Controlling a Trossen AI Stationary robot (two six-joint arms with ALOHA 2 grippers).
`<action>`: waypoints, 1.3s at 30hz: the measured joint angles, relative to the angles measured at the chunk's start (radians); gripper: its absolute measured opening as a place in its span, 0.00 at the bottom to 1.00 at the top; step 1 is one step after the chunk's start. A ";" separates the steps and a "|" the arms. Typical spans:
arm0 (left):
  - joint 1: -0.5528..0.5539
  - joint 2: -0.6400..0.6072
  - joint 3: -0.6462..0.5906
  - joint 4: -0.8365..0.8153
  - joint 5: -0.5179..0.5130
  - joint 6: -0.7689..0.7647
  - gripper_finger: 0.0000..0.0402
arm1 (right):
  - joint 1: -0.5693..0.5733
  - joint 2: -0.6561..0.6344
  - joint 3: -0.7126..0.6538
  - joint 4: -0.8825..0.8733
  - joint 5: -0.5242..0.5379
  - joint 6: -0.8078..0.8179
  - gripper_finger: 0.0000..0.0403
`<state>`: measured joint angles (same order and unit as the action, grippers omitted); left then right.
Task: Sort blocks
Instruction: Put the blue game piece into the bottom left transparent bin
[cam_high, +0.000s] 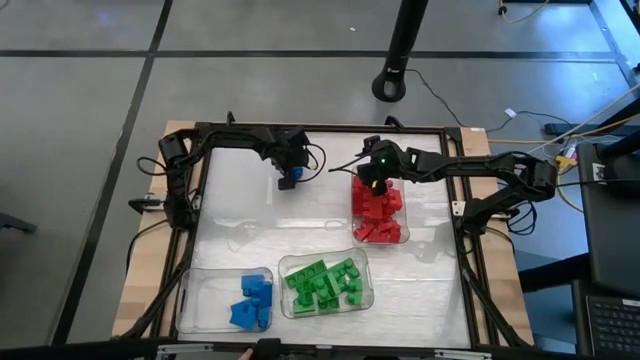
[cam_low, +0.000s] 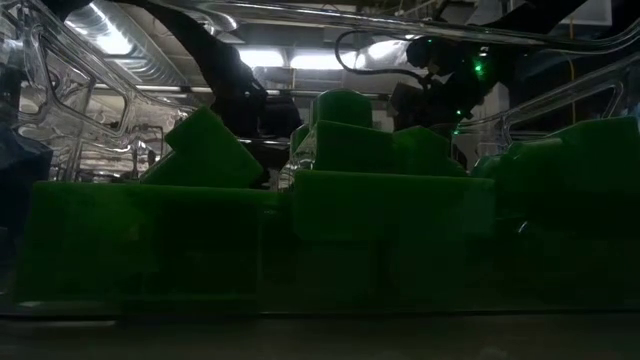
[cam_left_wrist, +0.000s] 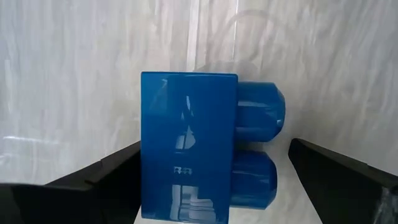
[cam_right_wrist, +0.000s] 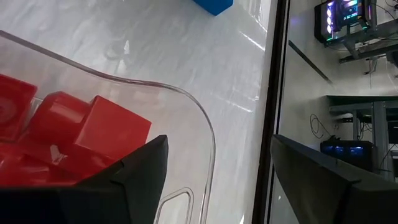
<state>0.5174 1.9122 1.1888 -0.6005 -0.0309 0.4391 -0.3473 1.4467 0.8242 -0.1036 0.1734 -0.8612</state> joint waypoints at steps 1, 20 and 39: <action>-0.002 0.000 -0.001 0.001 0.000 -0.003 0.90 | 0.000 0.000 0.000 0.000 0.000 0.000 0.70; -0.006 0.003 -0.003 0.009 -0.024 -0.046 0.74 | 0.000 0.000 -0.002 -0.003 0.000 0.000 0.70; -0.094 -0.157 -0.006 -0.031 -0.100 -0.121 0.65 | 0.007 -0.009 -0.002 -0.006 0.001 0.013 0.70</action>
<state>0.4230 1.7553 1.1824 -0.6317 -0.1304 0.3185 -0.3401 1.4376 0.8227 -0.1095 0.1742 -0.8479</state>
